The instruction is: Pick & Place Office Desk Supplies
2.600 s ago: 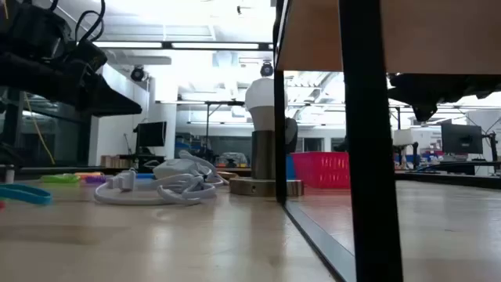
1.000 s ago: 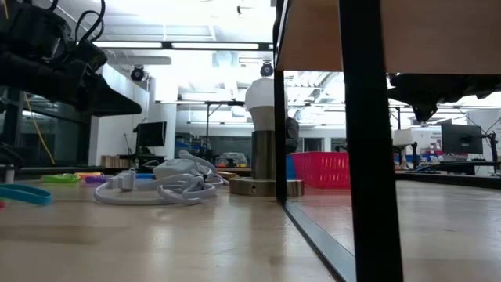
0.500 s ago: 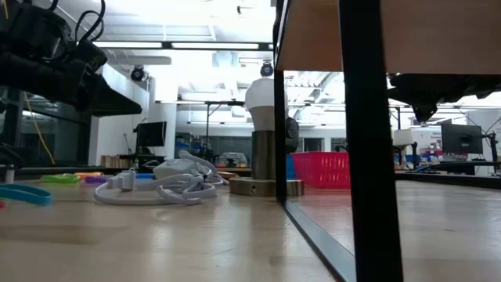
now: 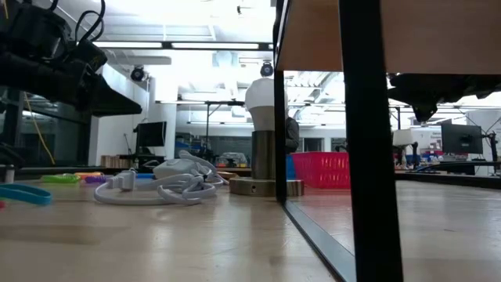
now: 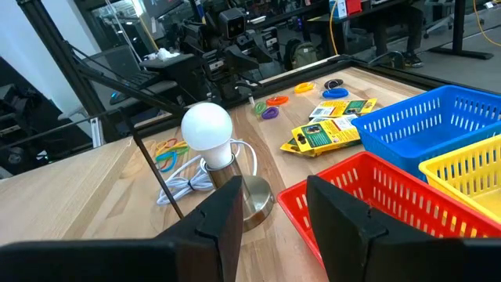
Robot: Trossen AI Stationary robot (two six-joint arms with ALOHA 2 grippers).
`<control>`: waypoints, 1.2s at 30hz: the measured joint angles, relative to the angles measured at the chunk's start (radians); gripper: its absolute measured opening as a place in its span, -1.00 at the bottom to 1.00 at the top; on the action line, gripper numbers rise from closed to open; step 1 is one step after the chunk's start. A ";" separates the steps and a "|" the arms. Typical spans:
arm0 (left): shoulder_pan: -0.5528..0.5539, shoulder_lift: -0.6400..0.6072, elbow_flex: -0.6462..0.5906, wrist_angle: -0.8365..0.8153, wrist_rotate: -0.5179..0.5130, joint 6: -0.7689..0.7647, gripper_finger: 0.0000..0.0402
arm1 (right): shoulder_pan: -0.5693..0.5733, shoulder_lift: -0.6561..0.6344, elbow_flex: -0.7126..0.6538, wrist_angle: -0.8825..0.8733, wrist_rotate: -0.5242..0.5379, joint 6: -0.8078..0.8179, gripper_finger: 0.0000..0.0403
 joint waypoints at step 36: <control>0.000 0.000 0.000 0.014 0.000 0.000 -0.31 | 0.000 0.000 0.000 0.000 0.000 0.000 -0.35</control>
